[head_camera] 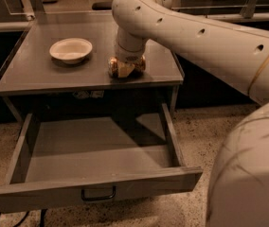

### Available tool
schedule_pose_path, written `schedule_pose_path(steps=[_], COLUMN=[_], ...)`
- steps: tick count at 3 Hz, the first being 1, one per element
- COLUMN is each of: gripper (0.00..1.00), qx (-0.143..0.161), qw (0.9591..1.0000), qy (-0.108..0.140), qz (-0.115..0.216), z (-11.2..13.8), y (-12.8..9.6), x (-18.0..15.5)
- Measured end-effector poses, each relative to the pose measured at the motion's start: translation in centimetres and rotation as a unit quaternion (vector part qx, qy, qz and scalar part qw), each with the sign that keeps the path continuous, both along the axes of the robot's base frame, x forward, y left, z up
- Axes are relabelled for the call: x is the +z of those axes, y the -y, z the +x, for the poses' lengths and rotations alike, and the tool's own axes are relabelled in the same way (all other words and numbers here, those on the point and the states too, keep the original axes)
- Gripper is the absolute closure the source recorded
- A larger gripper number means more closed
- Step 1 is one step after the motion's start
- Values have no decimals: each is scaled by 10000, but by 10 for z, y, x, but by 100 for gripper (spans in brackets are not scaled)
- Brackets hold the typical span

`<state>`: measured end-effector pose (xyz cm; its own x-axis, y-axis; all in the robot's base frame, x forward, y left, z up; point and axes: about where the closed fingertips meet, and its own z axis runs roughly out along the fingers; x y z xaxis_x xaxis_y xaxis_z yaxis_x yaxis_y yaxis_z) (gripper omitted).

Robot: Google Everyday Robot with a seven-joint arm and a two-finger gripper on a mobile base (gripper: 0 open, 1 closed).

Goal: Pick orange can from top drawer and place on counter

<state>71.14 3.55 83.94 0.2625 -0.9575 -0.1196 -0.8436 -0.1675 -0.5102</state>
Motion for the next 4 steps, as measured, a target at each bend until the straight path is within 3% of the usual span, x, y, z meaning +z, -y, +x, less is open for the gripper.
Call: schedule_pose_path(steps=[3, 4], gripper=[11, 0], qx=[0, 0], qw=[10000, 10000], qy=[-1, -1], qz=[0, -1], z=[0, 0], y=[0, 0], x=[0, 0])
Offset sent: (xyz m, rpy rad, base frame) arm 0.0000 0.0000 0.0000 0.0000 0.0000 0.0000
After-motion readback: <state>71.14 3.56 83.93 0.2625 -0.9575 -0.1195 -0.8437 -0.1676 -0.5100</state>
